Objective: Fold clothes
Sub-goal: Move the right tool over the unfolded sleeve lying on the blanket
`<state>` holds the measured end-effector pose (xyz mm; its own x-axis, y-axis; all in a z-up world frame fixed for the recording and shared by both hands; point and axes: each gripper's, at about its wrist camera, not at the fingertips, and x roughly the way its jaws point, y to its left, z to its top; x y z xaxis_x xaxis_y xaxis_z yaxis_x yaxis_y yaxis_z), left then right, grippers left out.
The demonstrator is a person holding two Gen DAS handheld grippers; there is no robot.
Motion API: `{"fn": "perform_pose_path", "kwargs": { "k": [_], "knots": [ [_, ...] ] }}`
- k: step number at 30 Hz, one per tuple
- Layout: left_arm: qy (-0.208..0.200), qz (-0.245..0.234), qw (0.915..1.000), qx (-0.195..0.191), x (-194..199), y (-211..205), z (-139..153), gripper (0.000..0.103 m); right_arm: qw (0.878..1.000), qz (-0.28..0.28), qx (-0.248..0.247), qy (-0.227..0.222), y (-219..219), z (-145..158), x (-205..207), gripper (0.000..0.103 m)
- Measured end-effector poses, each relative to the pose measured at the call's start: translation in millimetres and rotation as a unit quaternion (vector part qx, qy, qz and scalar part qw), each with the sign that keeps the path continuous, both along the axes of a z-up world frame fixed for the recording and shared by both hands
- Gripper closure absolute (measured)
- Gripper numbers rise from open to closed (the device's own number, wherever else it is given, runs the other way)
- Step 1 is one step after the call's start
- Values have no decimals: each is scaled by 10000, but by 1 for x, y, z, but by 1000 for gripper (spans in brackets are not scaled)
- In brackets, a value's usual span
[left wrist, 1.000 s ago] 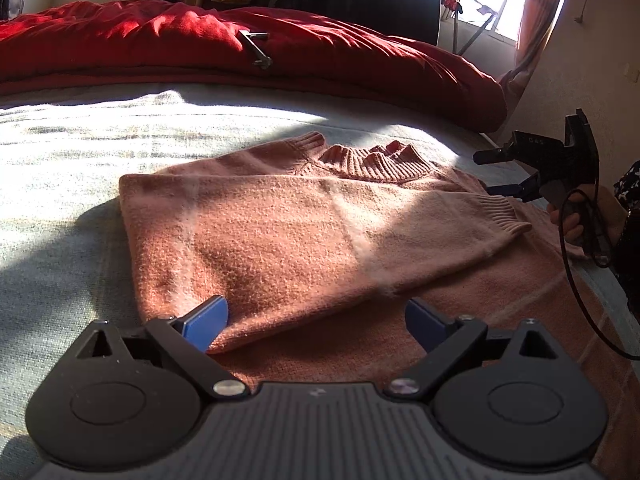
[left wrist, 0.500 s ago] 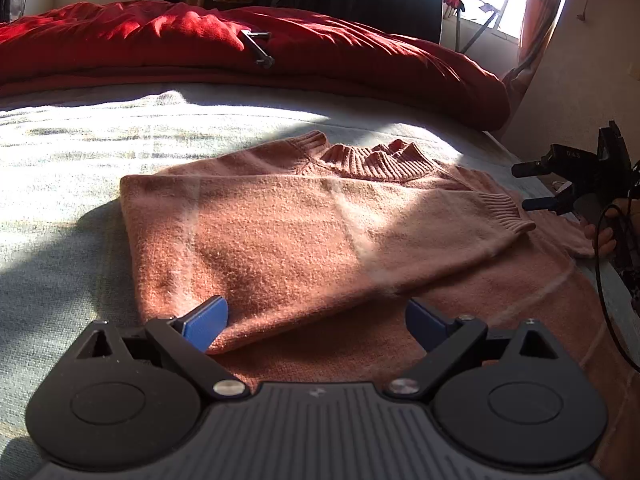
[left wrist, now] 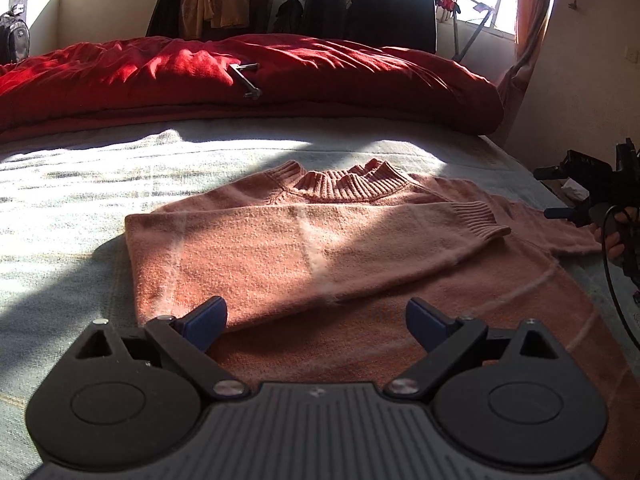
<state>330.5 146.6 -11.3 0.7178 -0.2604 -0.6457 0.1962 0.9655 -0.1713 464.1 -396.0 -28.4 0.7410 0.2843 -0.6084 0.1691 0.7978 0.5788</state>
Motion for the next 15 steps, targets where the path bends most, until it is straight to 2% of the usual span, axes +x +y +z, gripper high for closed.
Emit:
{"fn": "perform_pose_path", "kwargs": {
  "k": [4,7,12,15],
  "knots": [
    [27,-8,10000,-31,-14,-18,0,7,9978,-467,468,94,-47,-15,-17,0],
    [91,52,9999,19,-20,-31,-3,7,9971,-661,338,178,-72,-25,-34,0],
    [112,253,9996,78,-26,-53,-5,7,9939,-1079,-139,189,-110,-25,-63,0],
    [55,400,9991,125,-29,-69,-6,7,9948,-1011,-65,83,-120,-18,-63,0]
  ]
}}
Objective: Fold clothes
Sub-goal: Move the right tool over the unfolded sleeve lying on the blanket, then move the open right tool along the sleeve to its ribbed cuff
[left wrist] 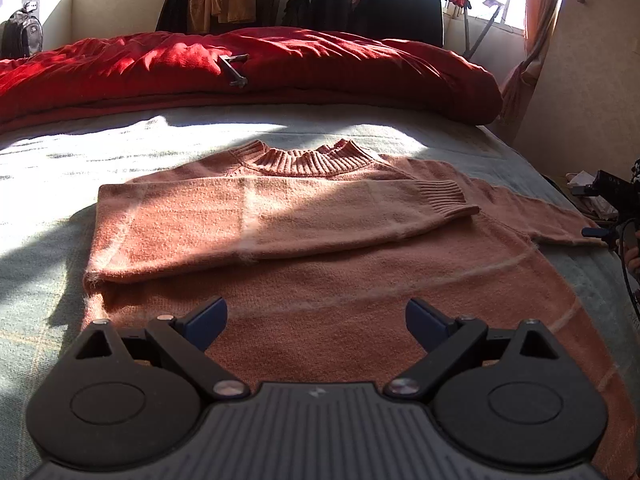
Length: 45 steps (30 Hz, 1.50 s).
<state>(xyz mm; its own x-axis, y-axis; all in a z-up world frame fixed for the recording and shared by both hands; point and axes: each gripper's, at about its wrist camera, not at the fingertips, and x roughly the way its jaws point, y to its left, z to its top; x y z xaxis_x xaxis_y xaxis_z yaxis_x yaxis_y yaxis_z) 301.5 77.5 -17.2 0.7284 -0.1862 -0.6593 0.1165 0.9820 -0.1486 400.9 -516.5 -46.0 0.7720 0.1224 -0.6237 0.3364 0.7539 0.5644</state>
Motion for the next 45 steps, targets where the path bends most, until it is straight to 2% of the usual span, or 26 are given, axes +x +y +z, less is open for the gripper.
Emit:
{"fn": "perform_pose_path", "kwargs": {
  "k": [4,7,9,12,15,17,21,24,28,31,34,37,40,45],
  "knots": [
    [-84,183,9998,94,-1,-23,2,7,9958,769,306,-394,11,14,28,0],
    [-146,149,9995,216,-5,-44,6,7,9860,1437,603,-592,31,15,59,0],
    [-180,80,9993,318,-10,-57,8,7,9773,1836,847,-626,47,8,80,0],
    [-191,-27,9991,388,-14,-70,11,7,9656,2227,1273,-420,68,-12,101,0],
    [-177,-82,9989,417,-15,-78,11,7,9742,2034,864,-461,72,-25,104,0],
    [-185,-92,9989,425,-15,-79,11,7,9790,1780,836,-543,58,-29,102,0],
    [-153,-136,9992,346,-10,-80,8,7,9897,1137,705,-517,23,-13,82,0],
    [-117,-221,9992,323,-5,-85,4,7,9895,1133,689,-573,1,-2,64,0],
    [-86,-359,9988,336,1,-95,-1,7,9916,1128,496,-399,-21,-4,45,0],
    [-75,-400,9987,317,4,-98,-2,7,9957,884,195,-184,-44,-16,32,0],
    [-30,-333,9989,339,5,-95,-4,7,9967,717,216,-311,-71,-23,14,0],
    [14,-251,9992,300,8,-92,-4,7,9988,337,155,-316,-96,-21,-5,0],
    [6,-290,9992,280,9,-93,-4,7,9998,-112,-105,-127,-117,-19,-20,0],
    [26,-435,9986,311,10,-102,-5,7,9991,-394,34,-174,-135,-14,-30,0]
  ]
}}
